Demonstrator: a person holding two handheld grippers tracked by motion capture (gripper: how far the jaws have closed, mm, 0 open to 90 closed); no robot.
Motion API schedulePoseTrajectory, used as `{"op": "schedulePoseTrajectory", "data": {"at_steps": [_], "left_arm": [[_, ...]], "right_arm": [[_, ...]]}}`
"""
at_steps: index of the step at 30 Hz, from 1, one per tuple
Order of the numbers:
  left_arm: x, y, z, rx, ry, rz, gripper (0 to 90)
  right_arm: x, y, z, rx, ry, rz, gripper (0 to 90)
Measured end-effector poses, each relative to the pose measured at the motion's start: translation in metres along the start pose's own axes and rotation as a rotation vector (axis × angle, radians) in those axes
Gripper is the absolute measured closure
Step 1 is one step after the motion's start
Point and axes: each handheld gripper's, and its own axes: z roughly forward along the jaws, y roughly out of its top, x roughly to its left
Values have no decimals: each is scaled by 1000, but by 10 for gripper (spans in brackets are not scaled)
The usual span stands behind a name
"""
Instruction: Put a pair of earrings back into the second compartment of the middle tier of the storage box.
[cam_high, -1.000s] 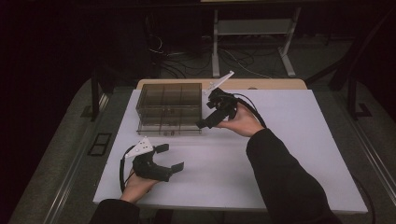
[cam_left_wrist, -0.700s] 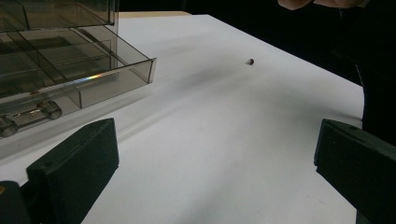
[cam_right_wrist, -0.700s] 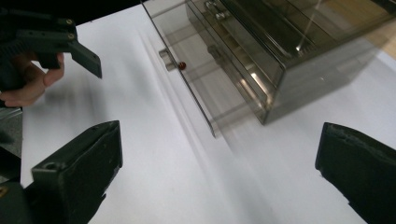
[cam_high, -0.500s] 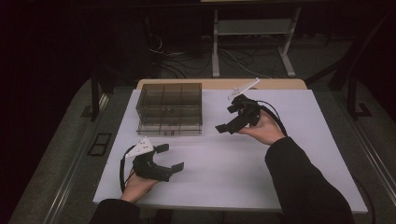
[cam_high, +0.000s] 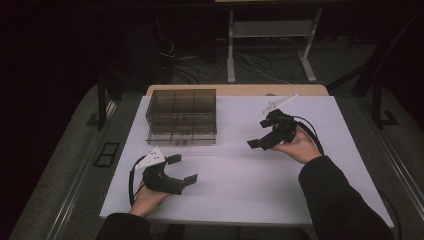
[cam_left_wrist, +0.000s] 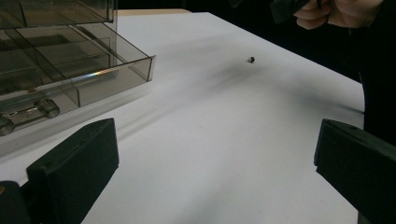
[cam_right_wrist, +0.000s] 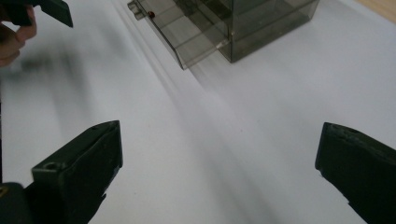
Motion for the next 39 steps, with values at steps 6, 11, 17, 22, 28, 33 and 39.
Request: {"op": "schedulePoseTrajectory", "data": {"at_steps": [6, 11, 17, 22, 28, 33, 39], "left_arm": [[0, 0, 0, 0, 1, 0, 0], [0, 0, 0, 0, 1, -1, 0], [0, 0, 0, 1, 2, -1, 0], [0, 0, 0, 2, 3, -1, 0], [0, 0, 0, 3, 3, 0, 0], [0, 0, 0, 2, 4, 0, 0], [0, 0, 0, 3, 5, -1, 0]], "right_arm": [[-7, -17, -2, 11, -9, 31, 2], [-13, -29, -5, 10, -18, 55, 2], [-22, -44, -10, 12, -36, 94, 2], [-32, -58, -13, 11, -53, 136, 3], [-43, -74, -18, 10, -76, 182, 3], [-51, -86, -24, 5, -94, 213, 3], [-60, -100, -30, 5, -110, 242, 3]]}}
